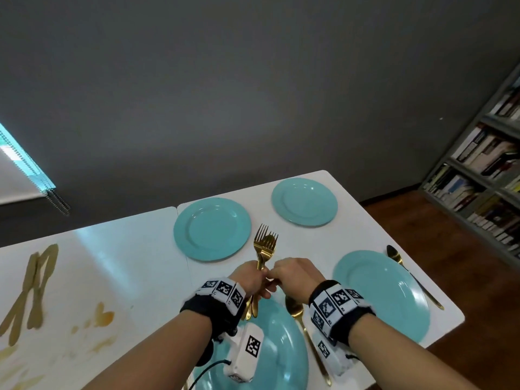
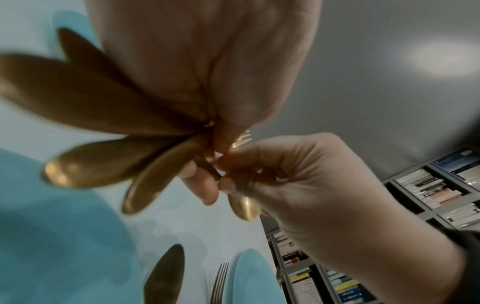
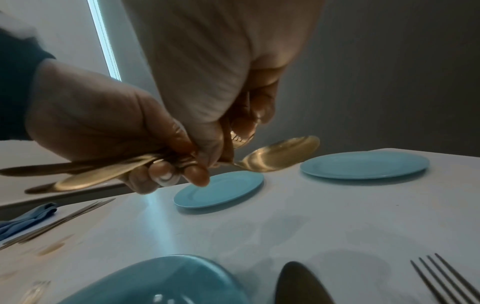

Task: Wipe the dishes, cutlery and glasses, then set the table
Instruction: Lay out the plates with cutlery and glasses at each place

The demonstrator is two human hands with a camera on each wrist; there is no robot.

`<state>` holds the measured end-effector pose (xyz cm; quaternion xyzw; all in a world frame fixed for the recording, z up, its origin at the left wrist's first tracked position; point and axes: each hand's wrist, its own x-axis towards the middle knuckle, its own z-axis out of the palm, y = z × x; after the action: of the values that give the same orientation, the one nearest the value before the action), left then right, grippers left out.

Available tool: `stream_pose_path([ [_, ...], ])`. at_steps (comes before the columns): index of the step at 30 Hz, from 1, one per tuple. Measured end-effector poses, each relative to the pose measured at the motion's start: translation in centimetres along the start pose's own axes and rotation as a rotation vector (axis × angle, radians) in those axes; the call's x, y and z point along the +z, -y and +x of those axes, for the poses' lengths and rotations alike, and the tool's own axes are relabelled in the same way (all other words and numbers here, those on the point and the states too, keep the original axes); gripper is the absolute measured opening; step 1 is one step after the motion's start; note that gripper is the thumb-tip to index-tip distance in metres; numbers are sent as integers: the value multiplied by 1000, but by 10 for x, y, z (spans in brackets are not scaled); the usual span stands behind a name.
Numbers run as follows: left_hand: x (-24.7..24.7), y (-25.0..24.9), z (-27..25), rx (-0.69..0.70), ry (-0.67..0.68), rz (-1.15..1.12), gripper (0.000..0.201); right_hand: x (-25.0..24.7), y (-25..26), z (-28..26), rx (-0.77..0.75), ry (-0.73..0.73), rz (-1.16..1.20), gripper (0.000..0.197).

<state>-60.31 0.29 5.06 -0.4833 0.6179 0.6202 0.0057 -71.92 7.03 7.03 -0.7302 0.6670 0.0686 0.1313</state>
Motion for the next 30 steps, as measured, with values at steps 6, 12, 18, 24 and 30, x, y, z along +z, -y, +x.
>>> stream_pose_path([
  [6,5,-30,54,-61,-58,17,29,-4,-64,39,-23,88,-24,24],
  [12,-21,-61,109,-125,-225,-60,32,-14,-165,81,204,108,-6,24],
  [18,-29,-82,144,-126,-372,-246,11,-14,-279,117,725,17,162,30],
  [24,-31,-90,174,-109,-445,-207,14,2,-341,145,1008,49,254,26],
  [30,-27,-94,190,-125,-434,-209,17,21,-359,159,1129,17,345,22],
])
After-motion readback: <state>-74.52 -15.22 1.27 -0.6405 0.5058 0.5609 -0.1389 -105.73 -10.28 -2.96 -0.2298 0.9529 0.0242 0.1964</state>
